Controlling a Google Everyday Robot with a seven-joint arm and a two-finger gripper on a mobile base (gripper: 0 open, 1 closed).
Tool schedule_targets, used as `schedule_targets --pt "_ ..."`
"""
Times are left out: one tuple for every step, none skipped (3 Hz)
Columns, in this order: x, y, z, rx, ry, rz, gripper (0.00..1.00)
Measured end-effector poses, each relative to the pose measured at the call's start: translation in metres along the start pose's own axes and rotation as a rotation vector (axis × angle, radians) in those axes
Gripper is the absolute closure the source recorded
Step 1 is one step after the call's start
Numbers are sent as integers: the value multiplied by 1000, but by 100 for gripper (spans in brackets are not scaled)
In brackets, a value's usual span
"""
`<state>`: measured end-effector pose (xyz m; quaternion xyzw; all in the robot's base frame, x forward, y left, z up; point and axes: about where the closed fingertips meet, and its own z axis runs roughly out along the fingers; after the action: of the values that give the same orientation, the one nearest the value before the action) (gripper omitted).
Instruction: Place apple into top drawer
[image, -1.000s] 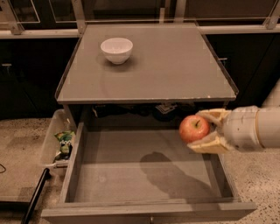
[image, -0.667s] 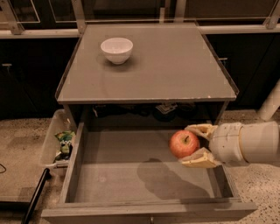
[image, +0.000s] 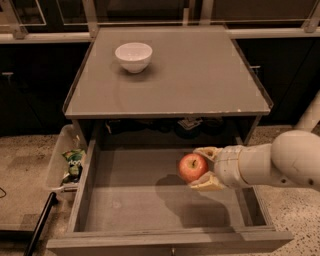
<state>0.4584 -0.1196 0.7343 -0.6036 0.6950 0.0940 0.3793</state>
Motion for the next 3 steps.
schedule_targets --pt "16 -5 38 -10 37 -1 100" --pt "17 -5 38 -10 37 -1 100" --pt "35 6 60 -54 66 36 100"
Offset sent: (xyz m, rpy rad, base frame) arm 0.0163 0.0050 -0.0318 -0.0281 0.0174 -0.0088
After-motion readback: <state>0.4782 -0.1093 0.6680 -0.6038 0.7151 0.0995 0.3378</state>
